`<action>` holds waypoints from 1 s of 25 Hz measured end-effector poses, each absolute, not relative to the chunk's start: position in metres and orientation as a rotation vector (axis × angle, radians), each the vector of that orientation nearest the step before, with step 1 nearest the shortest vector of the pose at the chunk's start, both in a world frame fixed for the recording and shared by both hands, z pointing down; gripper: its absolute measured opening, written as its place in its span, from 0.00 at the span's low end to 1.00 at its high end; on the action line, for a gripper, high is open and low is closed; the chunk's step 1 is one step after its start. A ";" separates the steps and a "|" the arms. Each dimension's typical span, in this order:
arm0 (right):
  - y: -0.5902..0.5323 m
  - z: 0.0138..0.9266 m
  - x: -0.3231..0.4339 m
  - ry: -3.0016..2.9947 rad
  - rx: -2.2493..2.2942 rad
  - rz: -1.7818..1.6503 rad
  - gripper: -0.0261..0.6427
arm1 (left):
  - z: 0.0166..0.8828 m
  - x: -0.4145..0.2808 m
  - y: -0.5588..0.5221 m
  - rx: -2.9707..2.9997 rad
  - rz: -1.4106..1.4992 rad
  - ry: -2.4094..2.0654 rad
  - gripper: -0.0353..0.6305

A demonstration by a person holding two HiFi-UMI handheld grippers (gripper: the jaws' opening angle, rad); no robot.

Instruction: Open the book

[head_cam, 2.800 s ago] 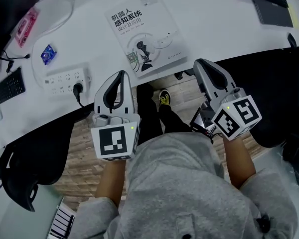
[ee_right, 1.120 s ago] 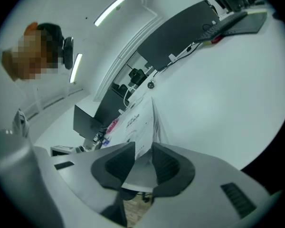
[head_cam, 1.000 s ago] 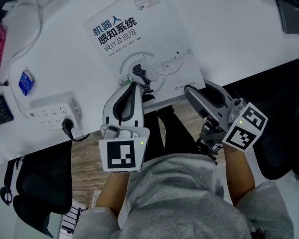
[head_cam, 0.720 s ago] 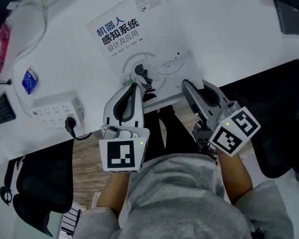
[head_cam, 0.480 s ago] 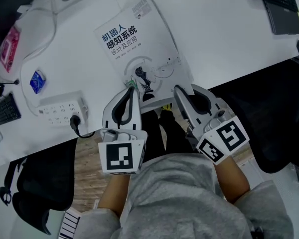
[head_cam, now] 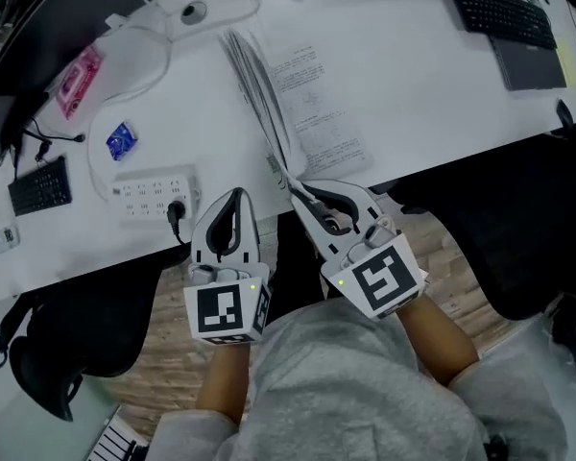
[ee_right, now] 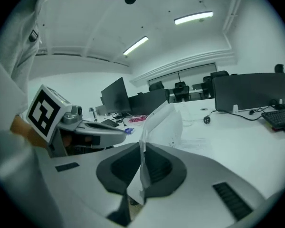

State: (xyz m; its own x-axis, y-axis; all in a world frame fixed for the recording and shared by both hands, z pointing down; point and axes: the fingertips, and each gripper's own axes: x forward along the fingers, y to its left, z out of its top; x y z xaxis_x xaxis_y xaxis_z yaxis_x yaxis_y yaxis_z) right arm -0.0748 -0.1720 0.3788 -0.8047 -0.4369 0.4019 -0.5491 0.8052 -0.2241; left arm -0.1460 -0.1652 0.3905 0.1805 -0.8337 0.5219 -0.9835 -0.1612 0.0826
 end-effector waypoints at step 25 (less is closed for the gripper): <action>-0.108 0.468 -0.212 -2.495 0.233 0.496 0.11 | 0.366 -0.259 -0.094 1.828 0.459 -1.961 0.06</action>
State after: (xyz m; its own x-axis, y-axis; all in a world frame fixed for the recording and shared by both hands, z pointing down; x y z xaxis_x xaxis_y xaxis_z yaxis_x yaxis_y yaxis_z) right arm -0.2124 -0.1082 0.4679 -0.8172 -0.0554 0.5736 -0.2708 0.9156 -0.2974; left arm -0.2588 -0.0941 0.3661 -0.0487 -0.8574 0.5124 -0.9957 0.0819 0.0424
